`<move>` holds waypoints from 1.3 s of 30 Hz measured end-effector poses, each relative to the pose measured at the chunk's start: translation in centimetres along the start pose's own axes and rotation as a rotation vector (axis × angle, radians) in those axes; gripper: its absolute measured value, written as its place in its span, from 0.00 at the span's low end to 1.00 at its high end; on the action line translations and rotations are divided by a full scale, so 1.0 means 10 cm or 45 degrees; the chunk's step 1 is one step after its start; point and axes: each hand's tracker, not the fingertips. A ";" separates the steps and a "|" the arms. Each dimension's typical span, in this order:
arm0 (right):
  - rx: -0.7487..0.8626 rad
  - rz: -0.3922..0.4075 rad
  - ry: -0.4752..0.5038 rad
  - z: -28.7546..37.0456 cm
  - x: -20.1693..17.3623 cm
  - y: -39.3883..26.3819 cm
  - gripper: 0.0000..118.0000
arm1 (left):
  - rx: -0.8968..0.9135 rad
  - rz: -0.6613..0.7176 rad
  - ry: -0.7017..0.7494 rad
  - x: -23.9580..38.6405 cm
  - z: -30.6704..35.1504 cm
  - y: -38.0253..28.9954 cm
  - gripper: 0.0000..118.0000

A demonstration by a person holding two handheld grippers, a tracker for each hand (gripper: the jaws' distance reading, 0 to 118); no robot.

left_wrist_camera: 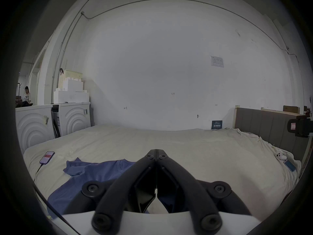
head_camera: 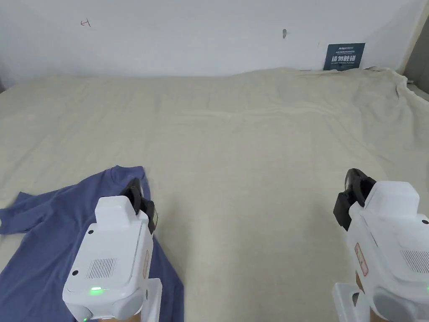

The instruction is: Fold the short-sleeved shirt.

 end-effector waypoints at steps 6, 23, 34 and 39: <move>0.004 0.002 -0.001 0.00 0.00 0.02 0.00 | 0.005 -0.005 -0.004 0.00 0.01 0.03 0.00; 0.327 1.067 -0.321 0.14 -0.52 0.06 0.00 | 0.005 1.491 -0.445 -0.66 -0.05 -0.04 0.00; 0.225 0.563 -0.167 0.18 -0.28 0.25 0.00 | 0.034 0.462 -0.202 -0.21 0.09 0.34 0.00; 0.090 0.113 -0.037 0.14 -0.08 0.24 0.00 | 0.101 -0.206 -0.013 0.19 0.11 0.24 0.00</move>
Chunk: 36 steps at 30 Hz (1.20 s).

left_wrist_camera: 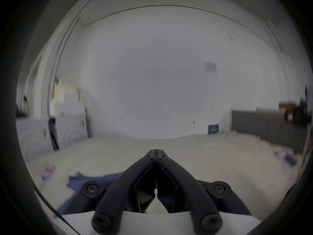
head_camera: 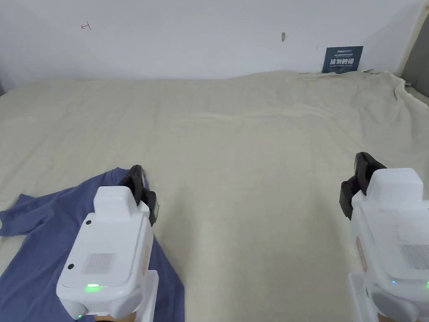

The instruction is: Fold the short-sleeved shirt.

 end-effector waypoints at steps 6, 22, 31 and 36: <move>-0.073 -0.125 0.045 -0.04 0.08 -0.07 0.00 | -0.032 0.041 -0.008 -0.03 -0.04 -0.06 0.00; -0.066 -0.064 0.049 0.05 -0.10 0.07 0.00 | -0.040 0.059 -0.025 -0.07 -0.03 -0.07 0.00; -0.065 -0.070 0.054 0.02 -0.04 0.05 0.00 | -0.031 0.060 -0.021 -0.09 -0.03 -0.05 0.00; -0.064 -0.076 0.057 0.01 -0.01 0.04 0.00 | -0.027 0.057 -0.025 -0.08 -0.03 -0.05 0.00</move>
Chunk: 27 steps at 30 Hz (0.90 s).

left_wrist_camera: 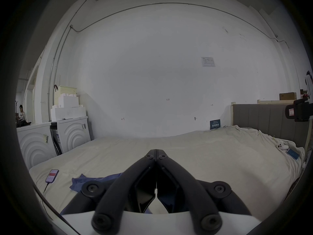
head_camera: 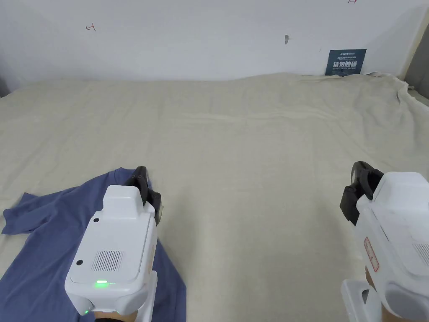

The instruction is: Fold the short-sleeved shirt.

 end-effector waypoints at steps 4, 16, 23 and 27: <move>0.001 0.003 0.000 0.00 0.00 0.00 0.00 | 0.003 -0.003 -0.002 0.01 0.00 0.01 0.00; 0.010 0.008 0.010 0.03 -0.09 0.07 0.00 | 0.005 -0.008 0.012 -0.03 0.01 0.03 0.00; 0.025 0.031 0.079 -0.04 -0.32 0.12 0.00 | 0.003 -0.021 0.080 -0.24 0.08 0.03 0.00; 0.036 0.043 0.150 -0.13 -0.51 0.12 0.00 | 0.005 -0.022 0.158 -0.46 0.16 0.02 0.00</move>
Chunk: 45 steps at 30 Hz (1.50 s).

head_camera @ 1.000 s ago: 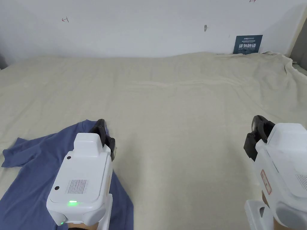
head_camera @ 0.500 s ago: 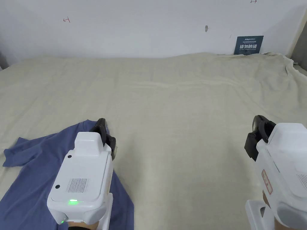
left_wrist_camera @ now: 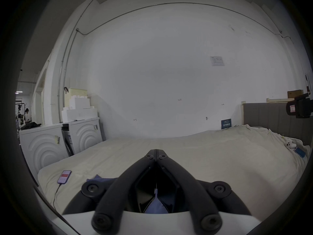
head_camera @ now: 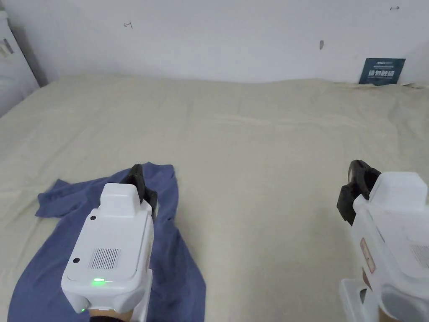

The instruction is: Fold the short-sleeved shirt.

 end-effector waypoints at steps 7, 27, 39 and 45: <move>0.020 0.017 0.189 -0.18 -0.53 0.05 0.00 | -0.015 -0.010 0.175 -0.56 0.20 -0.04 0.00; 0.009 0.042 0.597 -0.16 -1.96 0.03 0.00 | -0.098 -0.035 0.574 -1.91 1.09 -0.19 0.00; -0.011 0.040 0.589 -0.16 -1.87 0.08 0.00 | -0.321 0.097 0.396 -1.99 0.61 -0.26 0.00; -0.020 0.054 0.534 -0.24 -1.73 0.08 0.00 | -0.538 0.114 0.159 -1.79 -0.02 -0.31 0.00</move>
